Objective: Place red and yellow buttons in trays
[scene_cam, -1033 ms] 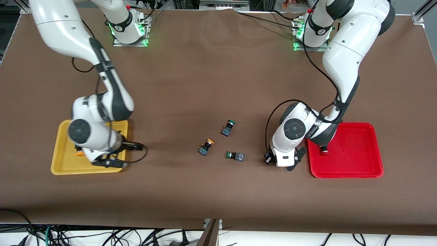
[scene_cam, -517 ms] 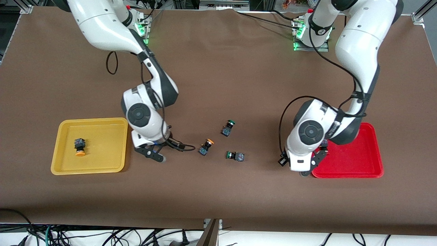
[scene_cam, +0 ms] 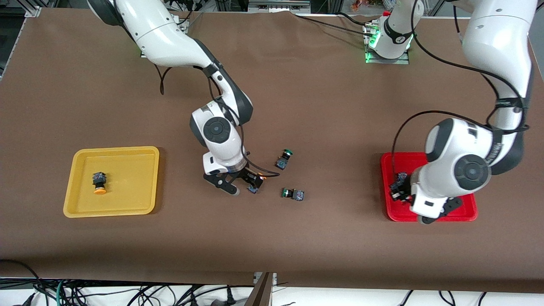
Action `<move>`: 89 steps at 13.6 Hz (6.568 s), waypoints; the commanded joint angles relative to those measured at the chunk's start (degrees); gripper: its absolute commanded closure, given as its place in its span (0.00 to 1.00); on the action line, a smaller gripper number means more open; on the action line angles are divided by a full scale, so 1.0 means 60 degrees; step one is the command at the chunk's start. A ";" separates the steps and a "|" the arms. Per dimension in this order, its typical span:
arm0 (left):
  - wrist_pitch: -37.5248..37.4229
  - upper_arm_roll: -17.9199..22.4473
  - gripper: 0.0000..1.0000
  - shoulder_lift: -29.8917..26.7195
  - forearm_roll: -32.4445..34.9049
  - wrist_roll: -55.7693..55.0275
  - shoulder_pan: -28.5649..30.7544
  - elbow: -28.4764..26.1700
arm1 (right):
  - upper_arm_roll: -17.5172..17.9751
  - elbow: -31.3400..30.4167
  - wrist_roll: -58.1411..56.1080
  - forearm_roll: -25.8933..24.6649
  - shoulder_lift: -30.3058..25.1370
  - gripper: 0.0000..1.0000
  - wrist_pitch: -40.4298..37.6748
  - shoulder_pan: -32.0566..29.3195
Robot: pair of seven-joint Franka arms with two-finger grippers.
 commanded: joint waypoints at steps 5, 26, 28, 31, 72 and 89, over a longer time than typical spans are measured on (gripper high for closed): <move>0.0379 -0.0087 1.00 -0.1118 -0.0125 0.6255 0.2275 -0.2083 | -0.0294 0.1034 0.0566 -0.0221 0.1118 0.00 0.0566 0.0310; 0.3824 -0.0116 0.00 -0.1146 0.0872 0.6156 0.3155 -0.4019 | -0.0176 0.0962 -0.5434 0.0555 -0.0433 1.00 -0.2742 -0.1885; 0.3751 -0.0131 0.00 -0.1425 0.0785 0.5967 0.3169 -0.3989 | -0.0220 0.0917 -0.6650 0.0556 -0.0624 1.00 -0.3648 -0.2339; 0.3663 -0.0189 0.00 -0.2214 0.0682 0.5409 0.3169 -0.3989 | -0.0380 0.0641 -0.8320 0.0410 -0.0916 1.00 -0.4677 -0.3028; -0.2519 0.4058 0.00 -0.5967 -0.2922 0.6420 -0.2002 -0.1763 | -0.1246 -0.0507 -1.2896 0.0951 -0.3509 0.01 -0.6314 -0.4802; -0.2622 0.3956 0.00 -0.5909 -0.2394 0.6566 -0.2104 -0.1660 | -0.0588 -0.0590 -1.1974 0.0936 -0.6569 0.00 -0.9278 -0.5049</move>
